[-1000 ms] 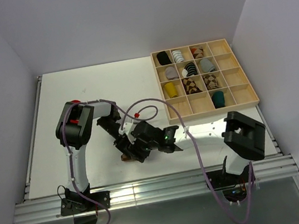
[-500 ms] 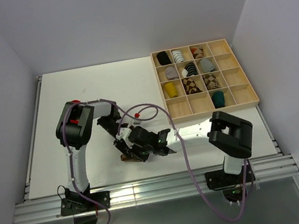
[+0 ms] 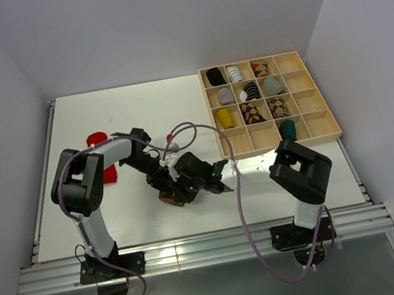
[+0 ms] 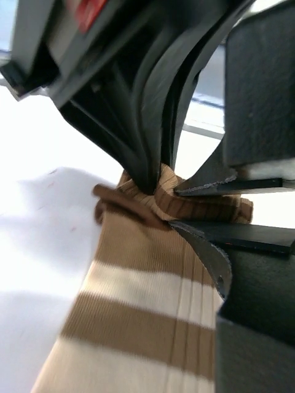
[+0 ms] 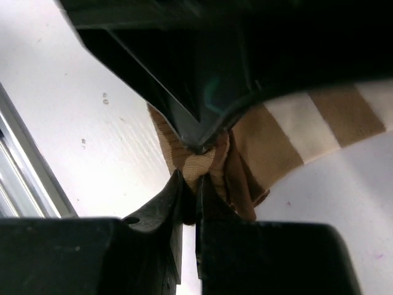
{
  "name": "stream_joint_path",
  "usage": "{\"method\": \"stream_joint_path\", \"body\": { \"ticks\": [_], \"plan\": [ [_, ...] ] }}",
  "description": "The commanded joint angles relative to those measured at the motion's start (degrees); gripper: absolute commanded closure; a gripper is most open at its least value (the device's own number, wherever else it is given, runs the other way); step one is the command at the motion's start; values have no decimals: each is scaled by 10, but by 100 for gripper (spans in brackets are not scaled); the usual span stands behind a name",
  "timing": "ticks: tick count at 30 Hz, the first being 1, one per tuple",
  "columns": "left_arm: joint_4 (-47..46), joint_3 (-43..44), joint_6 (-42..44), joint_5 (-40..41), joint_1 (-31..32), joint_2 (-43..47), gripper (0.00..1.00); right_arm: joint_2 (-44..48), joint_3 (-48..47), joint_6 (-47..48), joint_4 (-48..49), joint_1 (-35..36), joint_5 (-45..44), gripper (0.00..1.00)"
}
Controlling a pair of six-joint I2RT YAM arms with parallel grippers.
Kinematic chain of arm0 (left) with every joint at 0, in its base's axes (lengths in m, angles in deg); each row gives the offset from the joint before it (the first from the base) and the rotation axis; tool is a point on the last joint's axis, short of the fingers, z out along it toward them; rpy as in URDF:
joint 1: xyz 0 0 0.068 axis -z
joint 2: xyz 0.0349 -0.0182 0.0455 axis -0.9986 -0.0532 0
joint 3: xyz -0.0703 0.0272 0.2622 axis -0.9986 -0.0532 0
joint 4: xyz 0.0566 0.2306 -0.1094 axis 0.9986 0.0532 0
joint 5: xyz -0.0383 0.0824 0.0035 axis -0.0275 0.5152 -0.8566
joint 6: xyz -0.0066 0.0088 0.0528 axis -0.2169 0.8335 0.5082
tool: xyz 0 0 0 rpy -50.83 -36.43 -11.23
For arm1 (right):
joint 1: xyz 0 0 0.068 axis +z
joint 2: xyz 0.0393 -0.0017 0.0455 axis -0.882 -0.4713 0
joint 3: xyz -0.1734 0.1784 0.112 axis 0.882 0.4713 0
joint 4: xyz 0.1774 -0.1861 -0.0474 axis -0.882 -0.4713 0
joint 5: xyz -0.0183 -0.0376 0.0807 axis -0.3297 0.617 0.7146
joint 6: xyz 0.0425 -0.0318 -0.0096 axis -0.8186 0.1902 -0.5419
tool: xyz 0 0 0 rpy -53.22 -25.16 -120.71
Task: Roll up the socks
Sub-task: Roll the sock at the center of the board.
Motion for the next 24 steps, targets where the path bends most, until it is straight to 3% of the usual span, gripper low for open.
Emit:
{"method": "stream_joint_path", "body": {
  "ticks": [1, 8, 13, 17, 24],
  "plan": [
    [-167, -27, -91, -25, 0, 81, 75, -29, 14, -49, -38, -30, 53, 100],
    [-326, -100, -196, 58, -14, 188, 75, -47, -12, -46, -73, -52, 94, 100],
    [-407, -136, -261, 178, -22, 265, 73, -76, -51, -35, -114, -64, 118, 100],
    [-405, -135, -280, 224, -28, 278, 73, -98, -79, -30, -136, -71, 124, 100],
    [-390, -156, -236, 207, -32, 243, 76, -101, -79, -27, -131, -71, 117, 100]
  ]
}}
